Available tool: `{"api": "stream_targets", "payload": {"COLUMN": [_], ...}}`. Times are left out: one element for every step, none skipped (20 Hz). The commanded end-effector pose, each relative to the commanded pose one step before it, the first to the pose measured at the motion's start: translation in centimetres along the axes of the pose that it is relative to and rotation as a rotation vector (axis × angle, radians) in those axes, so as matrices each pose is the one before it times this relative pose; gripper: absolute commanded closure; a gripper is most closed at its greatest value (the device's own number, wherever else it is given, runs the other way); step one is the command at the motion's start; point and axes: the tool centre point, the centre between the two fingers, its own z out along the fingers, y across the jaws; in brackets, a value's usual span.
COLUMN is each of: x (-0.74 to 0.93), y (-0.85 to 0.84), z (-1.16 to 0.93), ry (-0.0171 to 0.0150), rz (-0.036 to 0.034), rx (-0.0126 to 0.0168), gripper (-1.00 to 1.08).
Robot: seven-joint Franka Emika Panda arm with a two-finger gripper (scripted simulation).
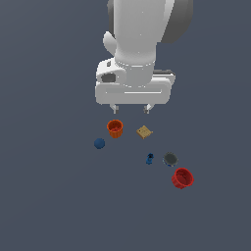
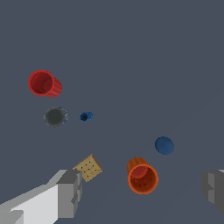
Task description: Pick up a designated object from a clutter of objects.
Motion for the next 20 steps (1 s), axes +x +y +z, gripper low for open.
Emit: {"api": "stream_targets", "payload": {"x": [0.627,0.324,0.354,0.381,0.405,0.428,0.449,0.467,0.481,0.491,0.498,0.499,0.485,0.455,0.423,0.391,0.358,0.325,0.291,0.256], "y": [-0.525,-0.273,-0.304,-0.342,-0.379,-0.419,-0.461,-0.505,-0.552,-0.600,-0.649,-0.700,-0.737,-0.751,-0.764,-0.776,-0.785,-0.793,-0.801,-0.807], "z": [0.438,0.221,0.250,0.279,0.310,0.344,0.380,0.418,0.458,0.500,0.545,0.592,0.628,0.646,0.663,0.680,0.697,0.714,0.730,0.746], "ry": [-0.00083,-0.00019,-0.00019,-0.00020,-0.00023,-0.00026,-0.00028,-0.00031,-0.00034,-0.00037,-0.00041,-0.00045,-0.00048,-0.00050,-0.00051,-0.00053,-0.00055,-0.00057,-0.00059,-0.00061], "rz": [0.01166,0.00651,0.00717,0.00778,0.00848,0.00921,0.00990,0.01062,0.01134,0.01207,0.01281,0.01355,0.01398,0.01402,0.01403,0.01406,0.01409,0.01412,0.01415,0.01417], "rx": [0.00025,0.00023,0.00021,0.00020,0.00024,0.00027,0.00029,0.00032,0.00034,0.00037,0.00040,0.00043,0.00045,0.00045,0.00045,0.00045,0.00045,0.00045,0.00044,0.00043], "gripper": [-0.92,-0.92,-0.92,-0.92,-0.92,-0.92,-0.92,-0.92,-0.92,-0.92,-0.92,-0.92,-0.92,-0.92,-0.92,-0.92,-0.92,-0.92,-0.92,-0.92]}}
